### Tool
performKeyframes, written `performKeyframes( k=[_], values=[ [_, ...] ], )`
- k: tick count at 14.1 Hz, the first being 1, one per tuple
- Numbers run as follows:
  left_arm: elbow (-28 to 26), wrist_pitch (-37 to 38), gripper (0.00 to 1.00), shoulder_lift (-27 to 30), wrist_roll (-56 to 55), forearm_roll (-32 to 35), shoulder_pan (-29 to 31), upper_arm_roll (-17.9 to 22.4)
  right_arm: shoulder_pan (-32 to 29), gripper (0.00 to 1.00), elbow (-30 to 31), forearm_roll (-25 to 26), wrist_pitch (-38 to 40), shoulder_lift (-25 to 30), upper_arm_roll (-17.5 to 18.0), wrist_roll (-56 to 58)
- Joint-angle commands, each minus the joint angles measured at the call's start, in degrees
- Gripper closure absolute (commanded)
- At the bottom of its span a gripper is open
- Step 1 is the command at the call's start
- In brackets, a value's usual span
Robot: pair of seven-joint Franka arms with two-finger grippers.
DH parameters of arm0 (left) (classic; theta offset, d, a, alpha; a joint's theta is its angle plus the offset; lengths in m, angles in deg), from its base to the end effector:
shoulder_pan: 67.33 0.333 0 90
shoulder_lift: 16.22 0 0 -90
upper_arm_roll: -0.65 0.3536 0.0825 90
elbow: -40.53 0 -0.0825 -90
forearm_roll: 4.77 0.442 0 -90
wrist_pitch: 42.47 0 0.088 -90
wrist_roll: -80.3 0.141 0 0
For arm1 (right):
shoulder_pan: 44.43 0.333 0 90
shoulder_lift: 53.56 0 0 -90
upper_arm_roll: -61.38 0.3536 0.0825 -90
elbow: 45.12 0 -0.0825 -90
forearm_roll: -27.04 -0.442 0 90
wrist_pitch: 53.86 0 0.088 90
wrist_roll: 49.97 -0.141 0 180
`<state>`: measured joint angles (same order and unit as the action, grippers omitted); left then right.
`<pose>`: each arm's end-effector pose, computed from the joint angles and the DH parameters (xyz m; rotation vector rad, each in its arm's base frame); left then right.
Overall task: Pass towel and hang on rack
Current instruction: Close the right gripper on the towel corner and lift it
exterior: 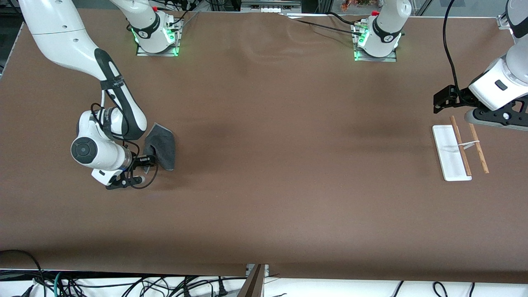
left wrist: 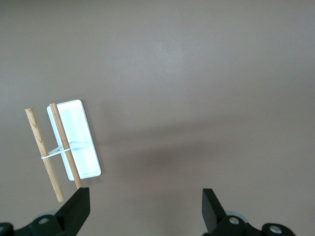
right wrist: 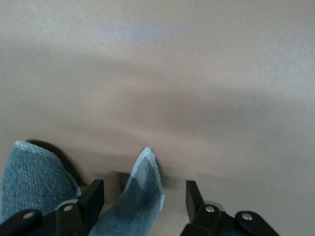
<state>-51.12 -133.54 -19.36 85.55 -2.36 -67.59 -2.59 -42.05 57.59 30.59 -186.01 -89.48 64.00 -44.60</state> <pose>0.6270 -0.0317 0.5806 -3.0927 0.2400 0.1015 0.6976 0.0572 0.1442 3.1023 0.3395 -0.1751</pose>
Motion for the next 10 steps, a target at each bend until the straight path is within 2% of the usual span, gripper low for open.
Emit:
performKeyframes(
  k=[1, 6, 8, 9, 10],
  values=[
    [1.74, 0.9, 0.0, -0.82, -0.32, -0.66, 0.17, -0.1, 0.0, 0.32, -0.93, -1.18, -1.35, -1.35, 0.1, 1.05],
    [1.74, 1.07, 0.0, -0.73, -0.32, -0.92, 0.26, -0.1, -0.09, 0.59, -0.85, -1.27, -1.35, -1.43, 0.1, 1.13],
    [1.74, 1.08, 0.0, -0.73, -0.24, -0.83, 0.26, -0.1, -0.27, 0.77, -0.67, -1.27, -1.35, -1.43, 0.1, 1.48],
    [1.74, 1.08, 0.0, -0.73, -0.24, -0.83, 0.26, -0.1, -0.35, 0.91, -0.67, -1.35, -1.27, -1.26, 0.1, 1.57],
    [1.74, 1.08, 0.0, -0.73, -0.24, -0.83, 0.26, -0.1, -0.35, 1.0, -0.67, -1.27, -1.18, -1.17, 0.01, 1.57]
  ],
)
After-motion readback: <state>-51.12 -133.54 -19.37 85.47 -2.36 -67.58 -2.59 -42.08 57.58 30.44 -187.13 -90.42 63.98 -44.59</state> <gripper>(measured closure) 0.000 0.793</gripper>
